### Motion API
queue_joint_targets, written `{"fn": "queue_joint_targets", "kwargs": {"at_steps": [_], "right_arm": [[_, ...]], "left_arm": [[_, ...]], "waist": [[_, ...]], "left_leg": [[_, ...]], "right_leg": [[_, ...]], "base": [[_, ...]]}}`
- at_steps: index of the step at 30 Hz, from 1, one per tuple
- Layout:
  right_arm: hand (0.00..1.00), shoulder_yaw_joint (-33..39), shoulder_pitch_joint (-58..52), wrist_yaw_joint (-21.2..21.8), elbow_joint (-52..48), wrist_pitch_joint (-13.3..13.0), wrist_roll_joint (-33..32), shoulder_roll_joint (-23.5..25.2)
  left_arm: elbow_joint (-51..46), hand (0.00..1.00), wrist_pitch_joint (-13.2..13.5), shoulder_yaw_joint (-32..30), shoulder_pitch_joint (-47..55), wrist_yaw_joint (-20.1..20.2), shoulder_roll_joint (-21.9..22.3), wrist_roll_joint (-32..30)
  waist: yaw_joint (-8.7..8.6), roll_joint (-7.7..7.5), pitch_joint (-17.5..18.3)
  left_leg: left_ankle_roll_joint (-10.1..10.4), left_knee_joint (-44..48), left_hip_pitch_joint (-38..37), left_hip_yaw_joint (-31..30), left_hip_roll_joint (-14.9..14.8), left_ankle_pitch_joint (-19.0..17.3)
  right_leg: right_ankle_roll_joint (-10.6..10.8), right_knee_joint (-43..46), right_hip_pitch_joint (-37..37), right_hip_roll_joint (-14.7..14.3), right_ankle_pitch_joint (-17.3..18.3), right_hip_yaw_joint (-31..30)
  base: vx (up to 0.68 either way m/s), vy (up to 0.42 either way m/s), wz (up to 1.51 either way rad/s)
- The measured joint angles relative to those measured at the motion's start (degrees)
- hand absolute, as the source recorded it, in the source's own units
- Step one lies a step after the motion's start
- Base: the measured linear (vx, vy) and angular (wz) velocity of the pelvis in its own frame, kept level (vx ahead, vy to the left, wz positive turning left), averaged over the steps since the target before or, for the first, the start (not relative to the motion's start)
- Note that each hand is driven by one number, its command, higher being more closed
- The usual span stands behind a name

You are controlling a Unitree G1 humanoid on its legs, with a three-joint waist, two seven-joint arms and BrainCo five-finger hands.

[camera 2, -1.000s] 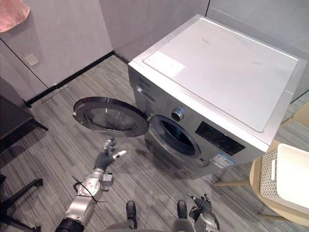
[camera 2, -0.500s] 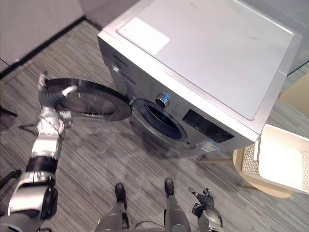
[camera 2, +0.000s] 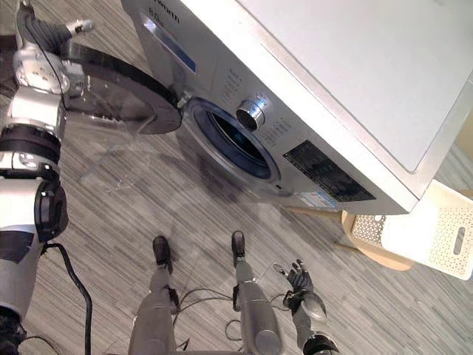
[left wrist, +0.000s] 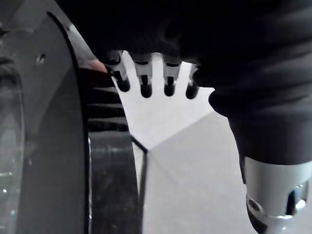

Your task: Pick up the laundry basket with both hands and put the clothes into the washing machine.

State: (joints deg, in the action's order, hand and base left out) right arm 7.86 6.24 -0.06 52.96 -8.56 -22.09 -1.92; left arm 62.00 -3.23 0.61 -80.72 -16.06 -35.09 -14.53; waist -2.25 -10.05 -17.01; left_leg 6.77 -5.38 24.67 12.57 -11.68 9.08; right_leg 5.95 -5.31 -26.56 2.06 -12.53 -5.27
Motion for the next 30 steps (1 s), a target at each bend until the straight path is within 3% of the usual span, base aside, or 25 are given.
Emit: {"fn": "queue_joint_targets", "kwargs": {"at_steps": [2, 3, 6, 12, 14, 15, 19, 21, 25, 26, 30], "right_arm": [[0.00, 0.0, -0.3, 0.5, -0.4, 0.0, -0.6, 0.3], [0.00, 0.0, -0.4, 1.5, -0.4, 0.1, -0.9, 0.3], [0.00, 0.0, -0.5, 1.9, 0.1, 0.5, -0.8, 0.3], [0.00, 0.8, 0.7, 3.2, 5.6, 2.8, -0.2, -1.0], [0.00, 1.3, 0.9, 3.6, 6.7, 3.0, 0.1, -2.7], [0.00, 1.4, 0.9, 3.8, 7.1, 3.4, 0.2, -4.0], [0.00, 2.1, 0.4, 3.8, 9.3, 4.4, 0.2, -5.2], [0.00, 3.1, -0.2, 3.8, 10.1, 4.8, 1.3, -5.4], [0.00, 3.9, 0.2, 3.7, 11.8, 5.0, 2.5, -5.4], [0.00, 5.4, 0.0, 3.7, 13.0, 5.1, 2.6, -5.3], [0.00, 8.2, -0.4, 2.1, 15.1, 5.1, 2.6, -5.2]], "left_arm": [[0.9, 0.00, 0.0, 0.5, -0.5, 1.5, 0.1, -2.0], [1.1, 0.00, 0.2, 0.5, -0.5, 4.2, 0.2, -3.2], [1.1, 0.00, 0.8, 0.3, 0.1, 8.3, 0.2, -1.7], [-6.3, 0.00, 4.3, -0.3, 15.6, 13.8, 3.9, -1.4], [-8.3, 0.00, 5.3, -0.5, 21.2, 14.9, 5.2, -1.3], [-8.5, 0.00, 6.1, -1.3, 25.2, 15.1, 6.7, -1.3], [-8.5, 0.00, 6.2, -3.1, 34.2, 16.0, 12.0, -0.7], [-8.4, 0.00, 6.4, -3.1, 39.8, 16.6, 15.9, 1.1], [-4.0, 0.00, 5.7, -0.1, 45.6, 19.3, 19.0, 5.3], [-5.6, 0.00, 7.0, 0.9, 47.0, 19.2, 20.8, 7.5], [-7.0, 0.00, 7.4, 8.5, 47.5, 18.1, 22.5, 13.1]], "waist": [[-0.08, -0.18, -0.1], [0.09, -0.17, -0.1], [0.42, -0.17, -0.1], [0.73, 1.08, 0.2], [0.44, 2.29, 1.1], [0.22, 4.20, 2.3], [0.02, 7.77, 5.3], [0.03, 9.50, 8.5], [-0.17, 10.76, 10.6], [-0.13, 10.66, 10.7], [-1.16, 9.93, 11.4]], "left_leg": [[0.3, 0.0, 0.0, -0.2, -0.4, 0.2], [0.4, 0.0, -0.3, -0.2, -0.7, 0.3], [0.6, 0.4, -0.7, 0.0, -1.0, 0.4], [0.8, 2.4, -5.6, -0.1, -1.0, -0.7], [0.6, 2.3, -6.7, 0.1, 0.3, -1.4], [0.6, 1.8, -7.6, 0.3, 0.7, -1.3], [0.3, -0.4, -12.3, 1.9, 1.1, -1.1], [0.1, -0.4, -14.1, 2.4, 1.4, -1.3], [-0.1, -0.5, -16.4, 4.0, 1.9, -2.3], [-0.2, -0.5, -17.0, 4.2, 2.2, -2.6], [-0.6, -0.4, -17.8, 4.1, 3.2, -3.0]], "right_leg": [[-0.1, 0.0, 0.0, -0.4, -0.1, 0.0], [-0.1, 0.0, 0.2, -0.8, -0.1, 0.0], [-0.1, 0.0, 0.6, -1.1, -0.1, 0.1], [-0.3, 0.1, 6.4, -0.9, 0.2, 0.5], [-1.5, 0.7, 7.4, 0.1, 3.0, 0.4], [-1.3, 1.8, 7.3, 0.3, 3.7, 0.3], [-0.8, 4.2, 9.3, 0.3, 6.2, -0.6], [-0.5, 4.3, 10.7, 0.4, 6.9, -1.2], [0.1, 3.9, 12.2, 0.9, 6.9, -2.7], [0.4, 3.4, 12.9, 1.2, 6.7, -2.9], [1.0, 2.4, 14.2, 2.3, 6.5, -2.9]], "base": [[-0.04, -0.023, -0.06], [-0.04, -0.031, -0.05], [-0.01, -0.018, -0.04], [-0.03, -0.015, 0.07], [-0.07, 0.006, 0.08], [-0.07, 0.009, 0.01], [-0.01, 0.010, -0.10], [0.05, -0.001, -0.11], [0.04, 0.007, -0.16], [0.00, 0.000, 0.00], [0.02, 0.011, 0.01]]}}
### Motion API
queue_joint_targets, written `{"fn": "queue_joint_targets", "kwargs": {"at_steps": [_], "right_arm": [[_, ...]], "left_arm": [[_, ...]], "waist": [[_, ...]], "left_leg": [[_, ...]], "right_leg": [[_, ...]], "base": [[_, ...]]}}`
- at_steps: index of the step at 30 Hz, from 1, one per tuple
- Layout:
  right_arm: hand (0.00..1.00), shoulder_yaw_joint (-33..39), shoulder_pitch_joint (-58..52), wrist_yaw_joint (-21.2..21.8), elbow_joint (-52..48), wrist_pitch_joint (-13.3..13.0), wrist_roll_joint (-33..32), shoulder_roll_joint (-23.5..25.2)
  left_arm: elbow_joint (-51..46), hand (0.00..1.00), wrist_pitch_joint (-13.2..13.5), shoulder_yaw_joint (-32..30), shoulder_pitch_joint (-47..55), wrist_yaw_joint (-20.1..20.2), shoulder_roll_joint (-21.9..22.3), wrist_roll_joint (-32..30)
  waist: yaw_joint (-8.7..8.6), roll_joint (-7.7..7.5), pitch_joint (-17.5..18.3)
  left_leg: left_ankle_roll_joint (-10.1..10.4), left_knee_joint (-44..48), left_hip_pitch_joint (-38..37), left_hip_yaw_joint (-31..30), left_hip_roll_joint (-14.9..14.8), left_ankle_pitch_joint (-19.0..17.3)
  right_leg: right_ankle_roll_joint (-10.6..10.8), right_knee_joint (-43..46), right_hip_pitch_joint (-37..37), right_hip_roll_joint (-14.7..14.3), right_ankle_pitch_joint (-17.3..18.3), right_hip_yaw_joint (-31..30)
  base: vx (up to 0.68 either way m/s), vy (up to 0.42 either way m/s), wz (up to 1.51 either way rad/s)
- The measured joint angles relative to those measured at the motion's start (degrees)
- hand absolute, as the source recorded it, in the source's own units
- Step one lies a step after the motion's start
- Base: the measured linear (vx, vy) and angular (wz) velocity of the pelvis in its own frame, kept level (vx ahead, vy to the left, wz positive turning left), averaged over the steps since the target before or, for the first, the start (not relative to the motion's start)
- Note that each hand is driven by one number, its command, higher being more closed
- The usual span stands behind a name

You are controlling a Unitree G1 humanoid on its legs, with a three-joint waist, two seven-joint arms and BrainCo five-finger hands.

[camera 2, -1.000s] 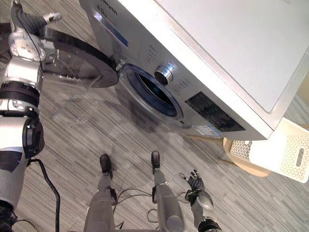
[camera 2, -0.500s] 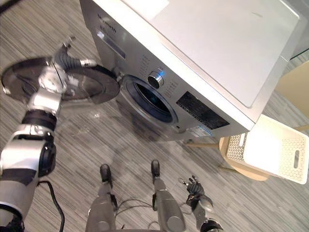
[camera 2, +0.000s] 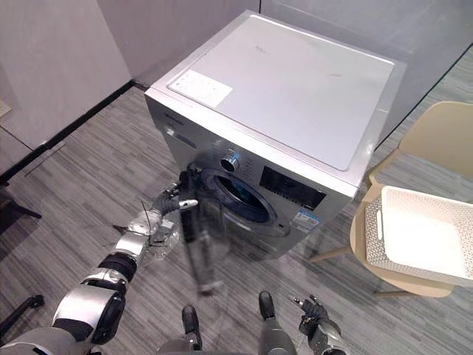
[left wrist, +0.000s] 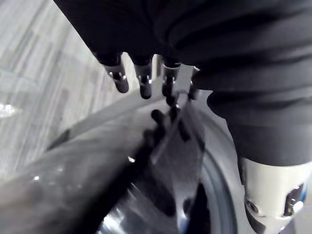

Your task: Pick up the laundry basket with both hands and put the clothes into the washing machine.

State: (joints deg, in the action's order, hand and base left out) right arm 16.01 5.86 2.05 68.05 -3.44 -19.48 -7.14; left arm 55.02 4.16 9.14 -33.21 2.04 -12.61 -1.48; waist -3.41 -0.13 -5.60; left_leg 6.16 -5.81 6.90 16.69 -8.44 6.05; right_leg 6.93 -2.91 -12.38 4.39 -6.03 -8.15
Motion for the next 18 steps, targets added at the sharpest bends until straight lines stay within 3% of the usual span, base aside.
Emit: {"fn": "queue_joint_targets", "kwargs": {"at_steps": [3, 5, 8, 13, 18], "right_arm": [[0.00, 0.0, -1.2, -1.3, 0.1, -0.4, -0.1, 0.1], [0.00, 0.3, -2.5, -2.4, 0.1, -0.8, -0.2, 0.7], [0.00, 1.5, -3.9, -3.2, 0.0, -2.2, -1.5, 2.0], [0.00, 1.4, -4.7, -3.1, -0.7, -3.3, -3.3, 2.4], [0.00, 1.4, -6.1, -3.3, -1.7, -4.1, -3.5, 2.6]], "left_arm": [[-8.7, 0.00, -0.5, 6.1, 4.3, -1.0, -0.2, 1.2], [-20.6, 0.00, -0.8, 9.5, 11.8, -0.9, 0.4, 1.3], [-30.1, 0.00, 0.7, 8.2, 20.0, -1.7, 0.6, 2.8], [-29.1, 0.00, 1.4, -0.4, 26.3, -6.0, 0.6, 3.5], [-19.3, 0.00, 1.1, -2.2, 28.3, -8.5, 0.8, 1.3]], "waist": [[-1.04, 0.05, 0.2], [-1.09, 0.06, 0.2], [-0.57, 0.06, 0.2], [0.73, 0.06, 0.2], [1.41, 0.01, 0.2]], "left_leg": [[-0.6, 0.3, -0.6, 0.1, 0.9, -0.3], [-0.6, 0.3, -0.2, -0.4, 1.2, -0.4], [-0.6, 0.4, 0.7, -1.9, 1.0, -0.4], [-0.6, 0.4, 1.1, -2.5, 0.9, -0.4], [-0.3, 0.3, 1.9, -2.5, 0.8, -0.6]], "right_leg": [[0.1, -0.8, 1.0, 1.0, -0.3, 0.0], [0.2, -1.3, 1.0, 1.3, -0.3, 0.5], [0.3, -1.3, 1.0, 1.2, -0.3, 2.0], [0.2, -1.1, 1.0, 1.2, -0.2, 2.7], [0.3, 0.0, 0.1, 1.2, 0.9, 3.3]], "base": [[0.07, 0.028, 0.02], [0.07, 0.002, 0.10], [0.04, -0.019, 0.19], [0.00, -0.011, 0.10], [-0.02, -0.004, 0.07]]}}
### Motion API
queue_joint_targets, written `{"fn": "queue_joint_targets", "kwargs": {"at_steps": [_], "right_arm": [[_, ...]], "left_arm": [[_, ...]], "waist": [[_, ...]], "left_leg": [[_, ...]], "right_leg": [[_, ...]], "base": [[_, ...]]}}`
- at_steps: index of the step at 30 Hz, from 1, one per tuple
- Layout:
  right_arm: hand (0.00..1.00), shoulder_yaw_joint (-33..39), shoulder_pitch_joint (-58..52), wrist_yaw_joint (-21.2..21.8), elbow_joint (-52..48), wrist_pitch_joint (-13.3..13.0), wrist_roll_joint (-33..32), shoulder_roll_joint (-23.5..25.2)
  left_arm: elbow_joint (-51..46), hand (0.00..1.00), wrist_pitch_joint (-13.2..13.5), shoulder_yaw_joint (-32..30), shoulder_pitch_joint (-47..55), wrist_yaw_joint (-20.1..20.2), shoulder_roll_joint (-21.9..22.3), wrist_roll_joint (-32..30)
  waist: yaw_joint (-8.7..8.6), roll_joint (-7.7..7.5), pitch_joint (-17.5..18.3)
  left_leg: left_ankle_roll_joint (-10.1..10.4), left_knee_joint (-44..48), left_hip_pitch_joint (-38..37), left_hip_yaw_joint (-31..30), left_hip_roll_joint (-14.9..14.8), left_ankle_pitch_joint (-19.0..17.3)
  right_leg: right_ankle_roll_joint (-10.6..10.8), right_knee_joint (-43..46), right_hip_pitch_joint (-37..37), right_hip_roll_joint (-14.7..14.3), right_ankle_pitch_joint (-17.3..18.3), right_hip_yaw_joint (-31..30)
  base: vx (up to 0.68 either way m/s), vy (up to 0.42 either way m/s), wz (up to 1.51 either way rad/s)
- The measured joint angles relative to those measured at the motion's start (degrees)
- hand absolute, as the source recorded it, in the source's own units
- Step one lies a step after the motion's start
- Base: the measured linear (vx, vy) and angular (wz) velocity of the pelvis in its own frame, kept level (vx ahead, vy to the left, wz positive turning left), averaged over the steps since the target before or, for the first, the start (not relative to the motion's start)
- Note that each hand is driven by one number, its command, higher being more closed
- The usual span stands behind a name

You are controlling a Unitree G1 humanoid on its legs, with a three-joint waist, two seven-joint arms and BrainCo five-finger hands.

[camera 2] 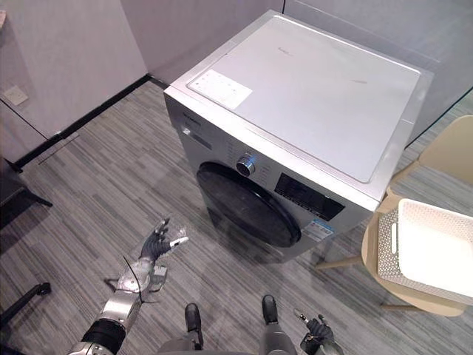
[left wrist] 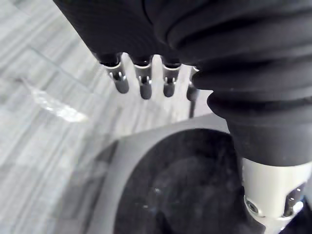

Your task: Pick up the laundry basket with both hands and put the clothes into the washing machine.

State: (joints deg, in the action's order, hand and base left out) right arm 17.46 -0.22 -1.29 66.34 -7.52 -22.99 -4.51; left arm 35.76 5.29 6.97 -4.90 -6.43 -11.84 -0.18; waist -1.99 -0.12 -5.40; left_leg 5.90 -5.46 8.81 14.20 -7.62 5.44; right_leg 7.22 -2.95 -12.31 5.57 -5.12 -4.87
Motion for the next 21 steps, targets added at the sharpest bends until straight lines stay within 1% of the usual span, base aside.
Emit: {"fn": "queue_joint_targets", "kwargs": {"at_steps": [3, 5, 6, 8, 11, 14, 16, 21], "right_arm": [[0.00, 0.0, -0.1, -0.1, -0.1, 0.0, 0.0, 0.7], [0.00, 0.0, -0.2, -0.4, -0.1, 0.0, 0.0, 1.4], [0.00, 0.0, -0.1, -0.7, -0.1, 0.0, 0.1, 1.6], [0.00, 0.1, -0.1, -1.2, 0.1, 0.1, 0.4, 1.8], [0.00, 0.7, 0.1, -1.2, 0.4, 0.4, 1.7, 1.8], [0.00, 0.8, 0.2, -0.9, 1.6, 1.4, 3.5, 1.8], [0.00, 0.6, 0.1, -0.8, 2.1, 1.8, 4.2, 1.9], [0.00, -0.6, 0.1, 0.2, 2.4, 1.9, 5.7, 1.8]], "left_arm": [[6.0, 0.00, 0.1, 0.2, -0.4, -0.1, 1.1, -1.3], [15.3, 0.00, 0.0, 0.0, -1.5, -0.1, 2.2, -3.0], [17.7, 0.00, 0.0, -0.3, -1.7, -0.1, 2.4, -3.3], [25.1, 0.00, -0.5, -1.9, -2.1, 0.0, 3.1, -3.7], [30.1, 0.00, -1.8, -6.1, -1.5, 0.6, 4.3, -4.0], [32.2, 0.00, -3.2, -9.9, -0.3, 3.2, 5.6, -3.6], [32.2, 0.00, -3.8, -9.8, -0.1, 4.5, 6.2, -3.7], [32.2, 0.00, -3.8, -8.8, 0.4, 6.3, 6.8, -3.9]], "waist": [[-0.08, -0.16, 0.1], [-0.30, -0.22, 0.1], [-0.30, -0.29, 0.2], [-0.22, -0.47, 0.2], [-0.21, -0.44, 0.2], [-0.31, -0.33, 0.4], [-0.20, -0.33, 1.1], [-0.23, 0.00, 2.8]], "left_leg": [[0.0, 0.0, 0.8, 0.2, 0.0, 0.0], [0.0, 0.0, 0.8, 0.4, -0.2, 0.0], [0.0, 0.0, 0.7, 0.5, -0.2, 0.0], [-0.1, 0.0, -0.1, 1.7, -0.4, 0.0], [0.4, 0.0, -1.6, 3.1, -0.5, -0.5], [0.3, 0.0, -4.2, 3.7, -0.5, -1.3], [0.4, 0.0, -5.1, 4.4, -0.5, -1.7], [0.6, 0.0, -5.4, 4.7, -0.3, -1.9]], "right_leg": [[0.1, 0.0, -0.9, 0.0, 0.1, -0.2], [0.0, -0.1, -1.0, -0.2, 0.0, -0.4], [-0.1, -0.1, -1.1, -0.3, -0.1, -0.6], [-0.3, -0.1, -1.0, -0.6, -0.2, -1.8], [-0.2, -0.1, -0.4, -0.8, -0.2, -3.1], [-0.2, -0.1, 1.7, -0.9, 0.0, -3.7], [-0.2, -0.2, 2.2, -0.9, 0.0, -4.4], [-0.2, -0.1, 2.2, -0.8, 0.0, -4.8]], "base": [[0.00, -0.005, -0.05], [0.02, -0.012, -0.07], [0.04, -0.015, -0.15], [0.05, -0.016, -0.26], [0.04, -0.005, -0.24], [0.03, -0.003, -0.15], [-0.01, 0.005, -0.14], [-0.03, -0.006, -0.05]]}}
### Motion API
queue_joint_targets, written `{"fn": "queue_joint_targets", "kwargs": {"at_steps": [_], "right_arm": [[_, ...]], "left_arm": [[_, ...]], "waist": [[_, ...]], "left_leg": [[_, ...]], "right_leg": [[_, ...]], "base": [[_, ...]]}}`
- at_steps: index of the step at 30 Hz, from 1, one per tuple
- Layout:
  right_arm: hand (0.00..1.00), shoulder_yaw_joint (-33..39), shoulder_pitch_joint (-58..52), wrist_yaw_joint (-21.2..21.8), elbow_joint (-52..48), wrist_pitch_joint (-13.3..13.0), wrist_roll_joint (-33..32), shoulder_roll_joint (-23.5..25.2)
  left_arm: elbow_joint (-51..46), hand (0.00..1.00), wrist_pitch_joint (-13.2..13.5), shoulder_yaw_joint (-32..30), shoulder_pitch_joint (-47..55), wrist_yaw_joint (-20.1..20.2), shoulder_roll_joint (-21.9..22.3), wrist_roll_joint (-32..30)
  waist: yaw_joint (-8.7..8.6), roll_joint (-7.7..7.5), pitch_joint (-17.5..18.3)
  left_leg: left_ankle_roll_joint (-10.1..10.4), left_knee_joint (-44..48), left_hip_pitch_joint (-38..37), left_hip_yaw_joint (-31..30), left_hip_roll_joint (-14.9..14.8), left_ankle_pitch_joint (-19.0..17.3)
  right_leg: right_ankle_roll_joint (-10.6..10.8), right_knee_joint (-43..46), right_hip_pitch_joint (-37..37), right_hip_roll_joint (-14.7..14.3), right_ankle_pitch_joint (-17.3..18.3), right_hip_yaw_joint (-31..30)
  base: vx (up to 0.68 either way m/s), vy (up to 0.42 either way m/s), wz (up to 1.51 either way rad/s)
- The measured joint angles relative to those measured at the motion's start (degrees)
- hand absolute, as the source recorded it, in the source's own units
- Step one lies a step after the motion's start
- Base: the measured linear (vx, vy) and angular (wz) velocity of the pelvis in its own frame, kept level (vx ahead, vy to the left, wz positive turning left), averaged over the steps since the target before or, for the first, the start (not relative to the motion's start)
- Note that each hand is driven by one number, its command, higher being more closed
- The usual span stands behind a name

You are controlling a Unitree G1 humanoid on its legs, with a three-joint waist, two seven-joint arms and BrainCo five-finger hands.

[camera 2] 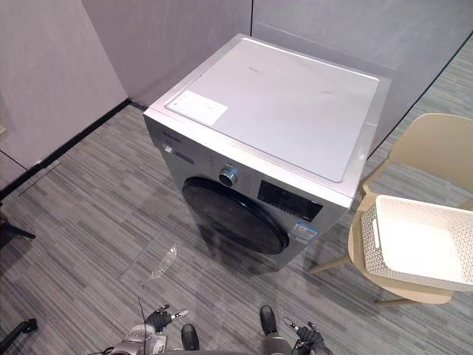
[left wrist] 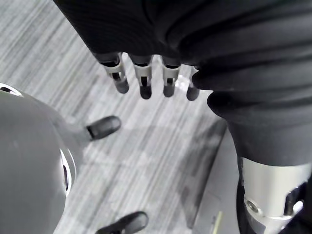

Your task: Pick up the laundry basket with both hands and put the clothes into the washing machine.

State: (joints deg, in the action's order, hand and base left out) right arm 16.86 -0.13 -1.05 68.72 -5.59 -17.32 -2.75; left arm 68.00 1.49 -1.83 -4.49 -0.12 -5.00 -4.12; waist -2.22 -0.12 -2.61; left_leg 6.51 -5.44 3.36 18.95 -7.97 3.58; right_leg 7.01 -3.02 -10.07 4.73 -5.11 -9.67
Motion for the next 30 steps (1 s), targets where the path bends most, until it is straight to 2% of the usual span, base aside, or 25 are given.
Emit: {"fn": "queue_joint_targets", "kwargs": {"at_steps": [6, 9, 11, 13, 14, 15, 16, 17, 18, 19, 20, 22, 23, 25, 27, 29, 30], "right_arm": [[0.00, -1.8, -0.5, 0.2, 0.2, 1.1, 2.7, -0.4], [0.00, -2.1, -0.7, 0.5, 0.8, 1.1, 4.1, -0.6], [0.00, -2.1, -0.2, 1.3, 2.1, 1.1, 4.7, -1.0], [0.00, -2.1, 0.0, 1.4, 2.0, 1.1, 6.4, -2.0], [0.00, -2.1, 0.0, 1.4, 2.2, 1.1, 8.6, -3.0], [0.00, -2.1, 0.1, 1.4, 2.5, 1.2, 9.4, -3.5], [0.00, -2.0, 0.1, 1.4, 3.1, 1.6, 10.7, -4.6], [0.00, -1.5, 0.3, 1.3, 3.6, 1.8, 11.3, -5.3], [0.00, -1.1, 0.6, 1.3, 3.9, 1.9, 11.3, -6.0], [0.00, -0.9, 1.5, 1.3, 4.1, 2.1, 11.2, -6.7], [0.00, -0.9, 2.0, 1.4, 4.1, 2.0, 11.2, -6.7], [0.00, 1.7, 3.2, 1.3, 3.6, 2.0, 10.5, -5.6], [0.00, 2.2, 3.5, 1.3, 3.5, 2.1, 10.1, -5.1], [0.00, 2.6, 4.1, 1.3, 3.6, 2.1, 9.8, -3.9], [0.00, 2.7, 4.5, 1.3, 3.4, 2.0, 9.5, -3.3], [0.00, 2.3, 4.5, 1.3, 1.8, 1.8, 9.5, -3.2], [0.00, 2.3, 4.7, 1.3, 1.6, 1.7, 9.4, -3.2]], "left_arm": [[-0.2, 0.00, 0.0, -0.6, 1.3, 0.1, 0.1, 0.0], [-0.2, 0.00, -0.1, -3.4, 3.6, 0.1, 0.3, 2.0], [-0.3, 0.00, -0.1, -6.0, 5.7, 0.1, 0.3, 4.8], [-1.2, 0.00, 0.0, -7.8, 6.3, 0.1, 0.8, 7.7], [-1.4, 0.00, 0.0, -7.7, 6.3, 0.2, 1.0, 8.6], [-1.8, 0.00, 0.0, -7.8, 6.3, 0.2, 1.1, 9.1], [-2.1, 0.00, 0.1, -7.8, 6.2, 0.2, 1.5, 10.0], [-2.1, 0.00, 0.0, -7.8, 6.3, 0.3, 1.8, 10.3], [-2.1, 0.00, 0.0, -7.7, 6.3, 0.3, 2.1, 10.4], [-2.2, 0.00, 0.0, -7.7, 6.7, 0.5, 2.1, 11.1], [-2.1, 0.00, 0.1, -7.7, 6.9, 0.6, 2.0, 11.3], [-2.0, 0.00, 0.0, -7.8, 6.9, 1.2, 2.0, 11.5], [-2.1, 0.00, 0.1, -7.9, 6.8, 1.2, 2.0, 11.7], [-2.1, 0.00, 0.3, -8.0, 6.6, 1.2, 1.8, 12.1], [-2.1, 0.00, 0.4, -8.1, 6.7, 1.2, 1.8, 12.0], [-2.2, 0.00, 0.6, -7.9, 6.3, 1.2, 2.2, 11.9], [-2.2, 0.00, 0.6, -7.7, 5.9, 1.2, 1.9, 11.8]], "waist": [[-0.26, 0.17, 0.7], [-0.24, 0.40, 1.2], [-0.04, 0.28, 1.3], [0.09, 1.40, 0.9], [0.03, 1.62, 0.8], [0.17, 1.62, 0.7], [0.74, 1.34, 0.3], [1.56, 1.70, 0.3], [1.66, 1.97, 0.3], [2.00, 1.93, 0.3], [2.22, 1.94, 0.2], [3.04, 3.01, -0.2], [3.34, 3.33, -0.5], [3.28, 2.51, -1.1], [3.25, 1.68, -1.2], [3.23, 0.99, -1.0], [3.29, 0.12, -0.8]], "left_leg": [[0.0, 0.0, -1.9, -1.8, -0.1, 0.0], [0.2, 0.3, -3.1, -3.4, -0.7, -0.3], [0.9, 12.0, 0.6, -6.3, -3.1, -6.3], [0.7, 21.4, 4.2, -10.0, -5.0, -9.8], [0.3, 27.2, 7.5, -11.8, -4.8, -9.8], [0.1, 29.1, 8.7, -12.1, -4.5, -9.6], [-0.1, 29.8, 9.4, -13.0, -3.4, -9.4], [-0.2, 27.2, 8.4, -13.4, -1.8, -9.4], [-0.3, 24.6, 7.4, -13.4, -1.1, -9.3], [-1.9, 18.6, 5.8, -12.8, 0.8, -6.7], [-2.3, 15.6, 5.6, -12.6, 1.3, -5.2], [-2.7, 7.0, 4.0, -13.9, 3.2, 0.4], [-2.9, 6.4, 4.2, -14.7, 3.4, 0.7], [-3.3, 6.4, 3.8, -15.9, 4.1, 0.5], [-3.9, 5.8, 2.6, -15.5, 5.1, -0.5], [-5.2, 4.8, 1.8, -14.7, 7.4, -1.5], [-6.5, 4.8, 1.1, -13.6, 9.5, -2.4]], "right_leg": [[-0.4, 0.0, 3.0, 0.1, 0.6, 1.8], [-0.9, 2.0, 4.4, -0.3, 2.3, 3.5], [-2.5, 6.0, 6.0, -1.2, 5.9, 6.3], [-2.9, 8.9, 6.8, -1.9, 9.1, 9.1], [-2.8, 11.0, 7.6, -1.4, 11.0, 11.8], [-2.6, 12.0, 7.7, -1.0, 11.8, 12.9], [-2.2, 14.0, 7.8, 0.0, 13.3, 14.6], [-1.5, 15.6, 7.6, 1.0, 14.4, 15.8], [-1.2, 15.9, 7.6, 1.6, 14.6, 16.1], [-1.1, 15.8, 6.9, 3.0, 14.7, 16.2], [-1.1, 15.5, 6.9, 3.4, 14.6, 16.2], [-0.8, 11.1, 7.4, 3.7, 11.3, 17.3], [-0.7, 9.8, 8.0, 3.7, 10.7, 18.1], [-0.6, 9.9, 8.9, 4.3, 11.5, 19.3], [0.5, 10.8, 9.8, 5.5, 13.2, 19.2], [1.8, 11.3, 9.6, 7.7, 14.8, 18.7], [3.0, 12.6, 8.9, 10.1, 16.0, 17.6]], "base": [[-0.01, -0.014, 0.16], [0.01, -0.027, 0.32], [0.01, -0.044, 0.58], [-0.01, -0.052, 0.87], [-0.02, -0.016, 1.14], [-0.02, 0.014, 1.26], [-0.02, 0.011, 0.94], [-0.01, 0.023, 0.82], [0.00, 0.054, 0.60], [-0.02, 0.056, 0.36], [-0.04, 0.050, 0.41], [0.02, 0.047, 0.45], [0.06, 0.058, 0.50], [0.04, 0.030, 0.32], [0.04, 0.040, 0.07], [0.11, 0.135, -0.02], [0.29, 0.217, -0.05]]}}
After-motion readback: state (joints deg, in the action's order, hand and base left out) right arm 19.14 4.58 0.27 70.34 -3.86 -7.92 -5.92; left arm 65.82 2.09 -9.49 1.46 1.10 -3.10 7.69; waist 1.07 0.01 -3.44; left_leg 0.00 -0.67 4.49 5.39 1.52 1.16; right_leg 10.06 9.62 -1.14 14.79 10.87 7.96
